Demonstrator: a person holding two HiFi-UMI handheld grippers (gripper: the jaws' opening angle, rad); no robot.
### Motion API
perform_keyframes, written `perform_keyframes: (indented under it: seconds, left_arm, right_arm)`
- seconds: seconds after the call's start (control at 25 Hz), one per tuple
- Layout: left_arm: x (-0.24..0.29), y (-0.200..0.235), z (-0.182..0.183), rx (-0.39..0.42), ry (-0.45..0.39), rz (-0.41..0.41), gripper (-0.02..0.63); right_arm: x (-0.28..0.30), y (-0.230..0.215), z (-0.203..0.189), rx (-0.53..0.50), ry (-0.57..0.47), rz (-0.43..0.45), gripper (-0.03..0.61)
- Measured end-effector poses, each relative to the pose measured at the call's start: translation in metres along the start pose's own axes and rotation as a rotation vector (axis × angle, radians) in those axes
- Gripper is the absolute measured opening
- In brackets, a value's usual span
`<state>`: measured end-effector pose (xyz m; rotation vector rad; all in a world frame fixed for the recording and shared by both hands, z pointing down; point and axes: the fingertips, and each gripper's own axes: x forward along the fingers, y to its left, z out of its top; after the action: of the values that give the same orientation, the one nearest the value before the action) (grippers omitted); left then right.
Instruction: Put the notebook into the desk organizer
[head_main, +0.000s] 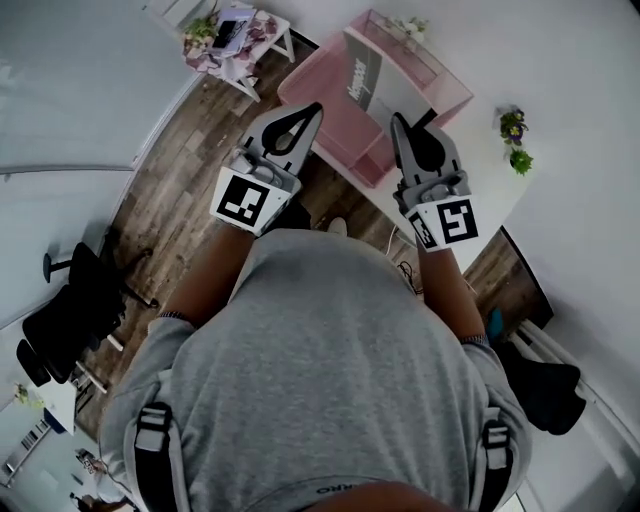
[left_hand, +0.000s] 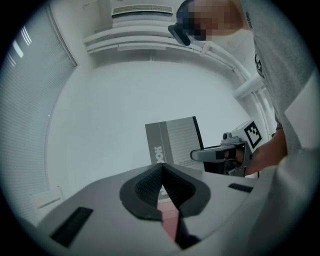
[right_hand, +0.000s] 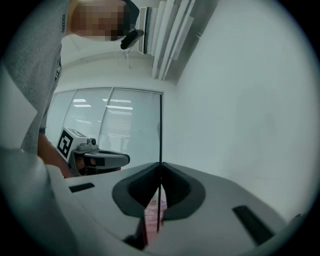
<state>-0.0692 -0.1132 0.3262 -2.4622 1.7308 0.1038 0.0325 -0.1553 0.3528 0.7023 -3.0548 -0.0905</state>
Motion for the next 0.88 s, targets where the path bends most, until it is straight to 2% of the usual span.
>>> perform_keyframes:
  seconds: [0.36, 0.68, 0.88]
  left_arm:
    - [0.058, 0.046, -0.009, -0.051, -0.005, -0.257, 0.018]
    - [0.086, 0.071, -0.019, -0.079, -0.013, -0.426, 0.018]
    - [0.094, 0.081, -0.024, -0.096, -0.021, -0.503, 0.018]
  right_arm:
    - [0.042, -0.029, -0.001, 0.001, 0.038, -0.235, 0.017]
    - [0.064, -0.043, -0.011, 0.081, 0.06, -0.386, 0.017]
    - [0.069, -0.046, -0.022, 0.149, 0.073, -0.453, 0.017]
